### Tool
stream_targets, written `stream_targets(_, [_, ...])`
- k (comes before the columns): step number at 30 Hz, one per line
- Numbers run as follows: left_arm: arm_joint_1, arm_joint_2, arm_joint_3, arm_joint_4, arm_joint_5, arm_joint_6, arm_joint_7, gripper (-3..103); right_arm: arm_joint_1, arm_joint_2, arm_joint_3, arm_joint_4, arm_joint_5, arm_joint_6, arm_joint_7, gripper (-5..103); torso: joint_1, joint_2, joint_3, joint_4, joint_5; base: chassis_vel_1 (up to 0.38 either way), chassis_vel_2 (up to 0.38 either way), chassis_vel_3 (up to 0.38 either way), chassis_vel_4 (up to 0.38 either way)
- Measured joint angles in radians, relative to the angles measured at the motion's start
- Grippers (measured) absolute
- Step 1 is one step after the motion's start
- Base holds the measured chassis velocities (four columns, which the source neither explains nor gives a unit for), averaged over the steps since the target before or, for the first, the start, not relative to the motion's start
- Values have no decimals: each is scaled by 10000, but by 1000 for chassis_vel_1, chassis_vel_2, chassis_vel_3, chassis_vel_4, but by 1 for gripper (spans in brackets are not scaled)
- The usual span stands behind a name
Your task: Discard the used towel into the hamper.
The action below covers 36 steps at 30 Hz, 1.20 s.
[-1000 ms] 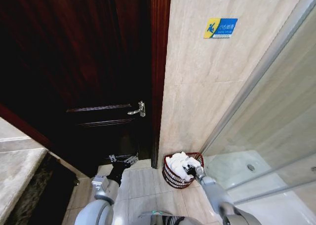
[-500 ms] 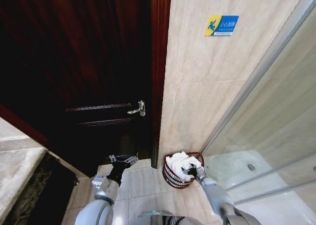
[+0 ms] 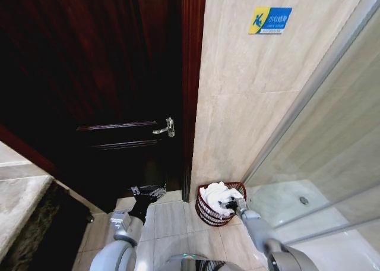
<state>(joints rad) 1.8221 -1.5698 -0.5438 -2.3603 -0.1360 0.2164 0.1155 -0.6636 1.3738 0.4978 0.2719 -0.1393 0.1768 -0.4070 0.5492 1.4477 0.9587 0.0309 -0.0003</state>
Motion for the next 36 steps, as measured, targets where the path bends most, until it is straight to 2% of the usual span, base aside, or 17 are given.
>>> stream_targets(7, [0,0,0,0,0,0,0,100,224,272,-57,-300,-361,-238,188,100,-202,-426,-225,0,0,0,0,0,0])
stream_targets(11, [0,0,0,0,0,0,0,100,211,450,-141,-363,-555,-480,683,100,-340,-736,-401,3,1,0,0,0,0])
stream_targets(21, [0,0,0,0,0,0,0,100,260,246,40,-614,-698,-967,1080,100,-596,-1294,-702,1,7,0,0,0,0])
stream_targets(27, [0,0,0,0,0,0,0,100,197,120,191,-534,-655,-930,1121,100,-738,-1600,-868,-1,3,0,0,0,0])
stream_targets(33, [0,1,0,0,0,0,0,100,180,132,208,-463,-278,-698,1095,100,-871,-1897,-1030,1,3,0,0,0,0])
stream_targets(36, [0,1,0,0,0,0,0,100,-156,172,24,309,398,-508,792,100,-909,-2005,-1093,1,6,0,0,0,0])
